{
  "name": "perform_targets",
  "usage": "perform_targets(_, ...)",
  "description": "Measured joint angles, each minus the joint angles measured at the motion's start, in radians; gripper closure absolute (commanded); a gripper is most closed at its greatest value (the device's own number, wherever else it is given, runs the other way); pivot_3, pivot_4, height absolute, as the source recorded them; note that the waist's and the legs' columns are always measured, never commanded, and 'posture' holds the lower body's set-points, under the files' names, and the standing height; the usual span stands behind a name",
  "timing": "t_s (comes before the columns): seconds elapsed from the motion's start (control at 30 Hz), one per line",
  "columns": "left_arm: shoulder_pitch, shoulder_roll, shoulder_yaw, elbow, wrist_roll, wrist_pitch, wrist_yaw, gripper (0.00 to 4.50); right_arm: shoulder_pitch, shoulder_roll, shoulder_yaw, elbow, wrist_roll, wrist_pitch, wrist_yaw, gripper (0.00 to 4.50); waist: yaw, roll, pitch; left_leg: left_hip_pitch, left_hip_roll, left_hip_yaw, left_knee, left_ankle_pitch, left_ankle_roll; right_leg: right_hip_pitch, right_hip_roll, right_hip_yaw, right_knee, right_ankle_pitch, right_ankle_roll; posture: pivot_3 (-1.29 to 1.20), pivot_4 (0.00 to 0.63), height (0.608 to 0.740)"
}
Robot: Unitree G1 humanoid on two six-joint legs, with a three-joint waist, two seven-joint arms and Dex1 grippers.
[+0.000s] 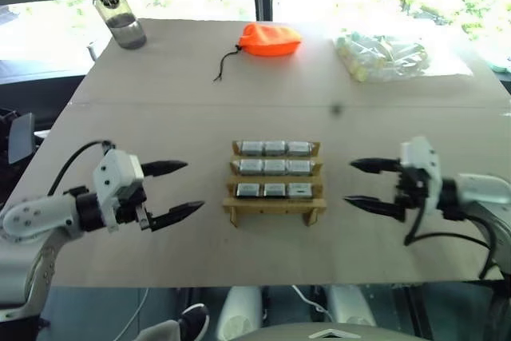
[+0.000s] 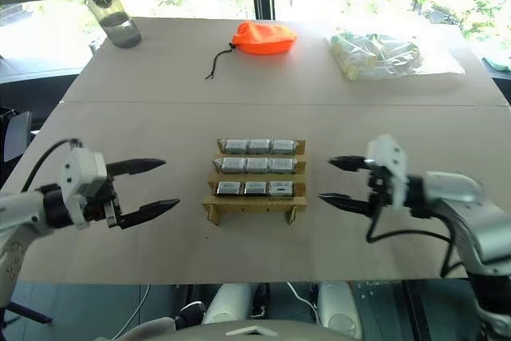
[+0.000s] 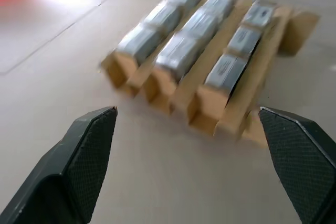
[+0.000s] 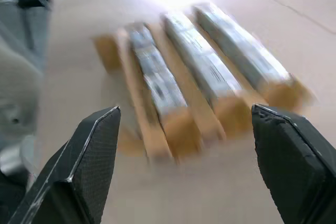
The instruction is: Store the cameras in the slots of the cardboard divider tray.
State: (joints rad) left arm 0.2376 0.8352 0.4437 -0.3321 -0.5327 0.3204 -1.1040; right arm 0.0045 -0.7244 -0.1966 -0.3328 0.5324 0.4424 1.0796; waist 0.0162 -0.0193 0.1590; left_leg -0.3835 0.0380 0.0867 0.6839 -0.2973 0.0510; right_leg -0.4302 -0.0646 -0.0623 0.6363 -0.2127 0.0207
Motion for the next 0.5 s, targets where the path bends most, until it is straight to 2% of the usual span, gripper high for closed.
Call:
perform_targets(0.13, 0.013, -0.052, 0.002, 0.066, 0.000, -0.018, 0.021, 0.00, 0.127, -0.002, -0.067, 0.142, -0.064, -0.161, 0.021, 0.59, -0.001, 0.000, 0.000, 0.002, 0.000, 0.001, 0.001, -0.002, 0.003, 0.001, 0.000, 0.001, 0.001, -0.001, -0.001, 0.00, 0.150, 0.740)
perform_targets(0.23, 0.009, -0.081, -0.012, 0.133, 0.032, -0.081, 0.021, 0.00, 0.164, -0.004, -0.090, 0.229, -0.102, -0.253, 0.027, 0.59, -0.006, 0.000, 0.000, 0.006, 0.001, 0.003, 0.001, -0.002, 0.005, 0.001, 0.001, 0.004, 0.005, -0.004, -0.001, 0.00, 0.150, 0.740)
perform_targets(0.5, -0.022, -0.108, -0.052, 0.244, 0.089, -0.220, 0.010, 0.00, 0.170, -0.001, -0.101, 0.318, -0.116, -0.367, 0.020, 0.59, -0.001, 0.000, -0.001, 0.004, 0.002, 0.002, 0.001, -0.002, 0.005, 0.001, 0.002, 0.003, 0.005, -0.002, -0.005, 0.00, 0.150, 0.740)
